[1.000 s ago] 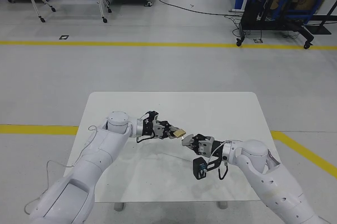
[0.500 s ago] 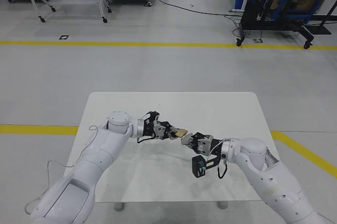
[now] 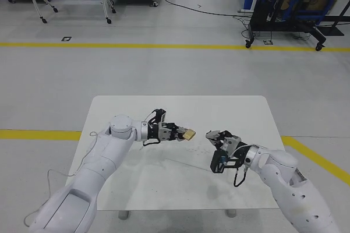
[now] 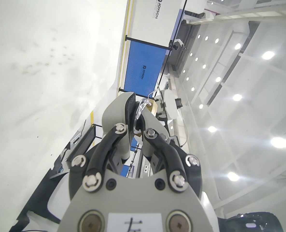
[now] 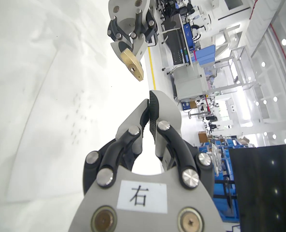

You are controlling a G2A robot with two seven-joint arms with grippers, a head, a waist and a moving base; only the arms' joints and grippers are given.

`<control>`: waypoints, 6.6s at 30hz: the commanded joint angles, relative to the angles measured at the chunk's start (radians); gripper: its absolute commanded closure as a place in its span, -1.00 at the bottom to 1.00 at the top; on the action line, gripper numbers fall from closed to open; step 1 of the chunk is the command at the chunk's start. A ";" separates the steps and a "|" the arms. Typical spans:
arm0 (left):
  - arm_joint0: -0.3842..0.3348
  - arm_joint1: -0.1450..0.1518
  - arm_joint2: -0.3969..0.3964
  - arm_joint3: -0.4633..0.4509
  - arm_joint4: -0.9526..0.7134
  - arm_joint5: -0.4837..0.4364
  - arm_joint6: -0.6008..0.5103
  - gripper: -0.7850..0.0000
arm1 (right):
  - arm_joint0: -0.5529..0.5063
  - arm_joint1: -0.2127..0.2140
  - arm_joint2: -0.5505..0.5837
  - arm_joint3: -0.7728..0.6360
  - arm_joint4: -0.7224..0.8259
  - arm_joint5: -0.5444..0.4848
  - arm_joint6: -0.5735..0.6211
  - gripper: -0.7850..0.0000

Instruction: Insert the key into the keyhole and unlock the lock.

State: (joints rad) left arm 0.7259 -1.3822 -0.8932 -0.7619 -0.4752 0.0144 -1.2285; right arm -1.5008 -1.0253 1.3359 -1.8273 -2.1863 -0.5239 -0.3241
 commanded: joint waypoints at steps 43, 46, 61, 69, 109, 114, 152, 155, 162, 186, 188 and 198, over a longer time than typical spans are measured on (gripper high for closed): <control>-0.008 -0.013 0.011 0.027 -0.047 0.220 0.056 1.00 | 0.158 -0.008 -0.245 0.013 -0.065 -0.058 -0.169 1.00; -0.011 -0.016 0.016 0.031 -0.043 0.211 0.055 1.00 | 0.177 -0.010 -0.253 0.043 -0.056 -0.054 -0.175 1.00; -0.031 -0.028 0.031 0.081 -0.075 0.275 -0.005 1.00 | 0.184 0.000 -0.241 0.086 -0.035 -0.041 -0.203 1.00; -0.040 -0.035 0.039 0.100 -0.078 0.275 -0.006 1.00 | 0.196 0.003 -0.246 0.107 -0.025 -0.054 -0.209 1.00; -0.067 -0.048 0.039 0.175 -0.161 0.295 -0.237 1.00 | 0.163 0.036 -0.201 0.150 0.113 0.027 -0.668 1.00; -0.071 -0.053 0.048 0.185 -0.159 0.314 -0.223 1.00 | 0.193 0.031 -0.253 0.161 0.089 -0.026 -0.612 1.00; -0.095 -0.069 0.082 0.221 -0.124 0.312 -0.238 1.00 | 0.378 0.023 -0.367 0.368 0.117 -0.081 -0.645 1.00; -0.096 -0.069 0.080 0.224 -0.124 0.312 -0.227 1.00 | 0.368 0.030 -0.356 0.351 0.113 -0.083 -0.631 1.00; -0.094 -0.069 0.070 0.228 -0.130 0.316 -0.180 1.00 | 0.319 0.047 -0.324 0.254 0.077 -0.097 -0.516 1.00; -0.082 -0.070 0.073 0.202 -0.107 0.313 -0.133 1.00 | 0.278 0.062 -0.292 0.198 0.112 -0.091 -0.357 1.00; -0.081 -0.070 0.070 0.202 -0.112 0.316 -0.127 1.00 | 0.271 0.064 -0.287 0.183 0.110 -0.085 -0.341 1.00; -0.083 -0.070 0.066 0.204 -0.114 0.338 -0.111 1.00 | 0.257 0.071 -0.279 0.140 0.091 -0.117 -0.259 1.00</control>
State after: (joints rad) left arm 0.6433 -1.4520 -0.8280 -0.5573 -0.5896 0.3518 -1.3387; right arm -1.2464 -0.9540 1.0579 -1.6875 -2.0964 -0.6352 -0.5901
